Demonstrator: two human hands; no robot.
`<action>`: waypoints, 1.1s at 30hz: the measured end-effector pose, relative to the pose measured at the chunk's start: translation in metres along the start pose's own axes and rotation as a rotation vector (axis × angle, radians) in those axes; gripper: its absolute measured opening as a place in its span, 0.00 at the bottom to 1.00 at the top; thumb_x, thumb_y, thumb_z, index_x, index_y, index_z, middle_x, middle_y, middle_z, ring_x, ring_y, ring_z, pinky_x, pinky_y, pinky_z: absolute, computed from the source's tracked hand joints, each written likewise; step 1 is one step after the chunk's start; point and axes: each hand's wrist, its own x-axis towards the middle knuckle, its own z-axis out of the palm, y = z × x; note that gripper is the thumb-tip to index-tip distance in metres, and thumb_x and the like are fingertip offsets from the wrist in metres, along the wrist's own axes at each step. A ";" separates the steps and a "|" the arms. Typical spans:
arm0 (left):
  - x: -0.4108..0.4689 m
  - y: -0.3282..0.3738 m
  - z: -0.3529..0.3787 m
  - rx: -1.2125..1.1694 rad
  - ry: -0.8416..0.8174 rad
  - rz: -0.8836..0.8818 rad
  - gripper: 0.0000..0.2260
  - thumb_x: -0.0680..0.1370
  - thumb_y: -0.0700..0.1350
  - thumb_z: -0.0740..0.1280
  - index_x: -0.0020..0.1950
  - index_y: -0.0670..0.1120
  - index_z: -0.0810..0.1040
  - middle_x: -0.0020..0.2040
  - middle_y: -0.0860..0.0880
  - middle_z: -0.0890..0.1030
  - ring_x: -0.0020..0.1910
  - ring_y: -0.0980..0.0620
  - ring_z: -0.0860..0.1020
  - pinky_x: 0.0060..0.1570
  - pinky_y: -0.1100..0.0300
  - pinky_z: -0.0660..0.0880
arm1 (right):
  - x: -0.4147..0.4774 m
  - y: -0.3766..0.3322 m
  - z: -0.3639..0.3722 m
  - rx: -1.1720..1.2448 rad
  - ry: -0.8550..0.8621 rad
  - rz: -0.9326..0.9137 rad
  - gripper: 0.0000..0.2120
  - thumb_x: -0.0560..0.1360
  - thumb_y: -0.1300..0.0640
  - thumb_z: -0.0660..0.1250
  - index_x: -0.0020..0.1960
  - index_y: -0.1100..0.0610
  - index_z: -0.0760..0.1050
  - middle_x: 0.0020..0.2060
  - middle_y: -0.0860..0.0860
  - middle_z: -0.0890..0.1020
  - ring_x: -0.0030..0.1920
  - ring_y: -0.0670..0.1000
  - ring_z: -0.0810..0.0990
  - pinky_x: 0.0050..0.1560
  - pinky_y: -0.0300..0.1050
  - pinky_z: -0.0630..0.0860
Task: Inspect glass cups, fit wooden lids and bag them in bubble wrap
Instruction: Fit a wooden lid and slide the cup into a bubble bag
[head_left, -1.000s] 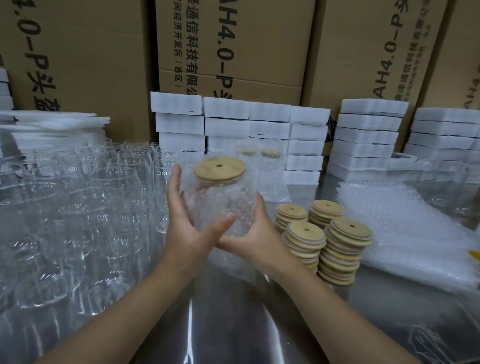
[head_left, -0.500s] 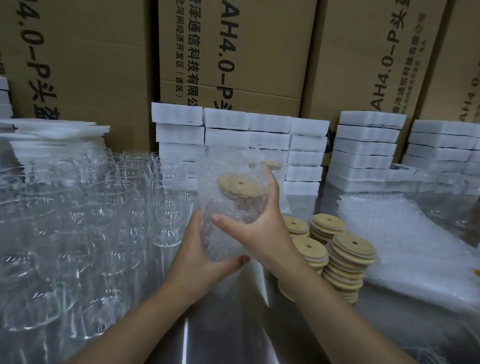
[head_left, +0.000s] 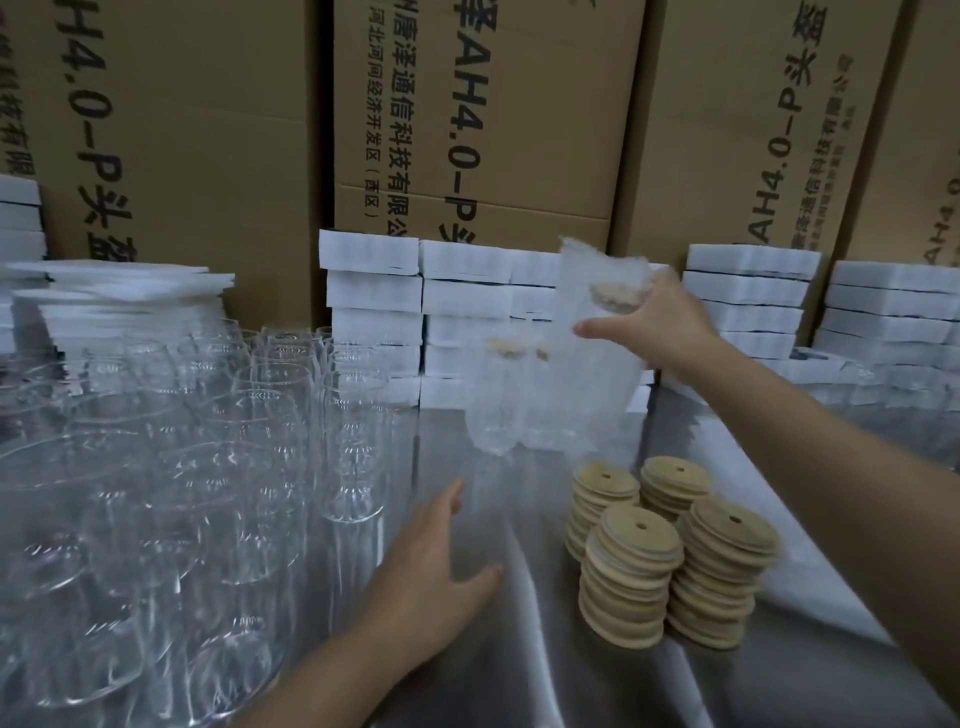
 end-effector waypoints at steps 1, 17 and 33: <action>-0.001 -0.001 0.000 0.058 -0.018 0.023 0.38 0.75 0.53 0.71 0.78 0.54 0.52 0.73 0.56 0.64 0.71 0.59 0.64 0.69 0.65 0.60 | 0.010 0.011 -0.001 -0.070 0.013 0.023 0.46 0.61 0.39 0.78 0.67 0.59 0.61 0.57 0.52 0.74 0.52 0.52 0.72 0.44 0.49 0.73; 0.002 -0.011 0.003 0.229 -0.081 0.177 0.37 0.75 0.61 0.65 0.77 0.62 0.46 0.68 0.63 0.66 0.69 0.66 0.63 0.64 0.72 0.58 | 0.064 0.091 0.060 -0.054 -0.082 0.291 0.41 0.69 0.47 0.76 0.71 0.66 0.59 0.65 0.61 0.72 0.63 0.61 0.74 0.53 0.50 0.74; 0.001 -0.010 0.003 0.251 -0.066 0.166 0.36 0.75 0.61 0.65 0.78 0.61 0.49 0.68 0.62 0.67 0.68 0.64 0.65 0.62 0.72 0.58 | 0.065 0.103 0.069 -0.341 -0.461 0.315 0.35 0.81 0.59 0.54 0.77 0.52 0.32 0.46 0.63 0.68 0.41 0.66 0.66 0.41 0.53 0.68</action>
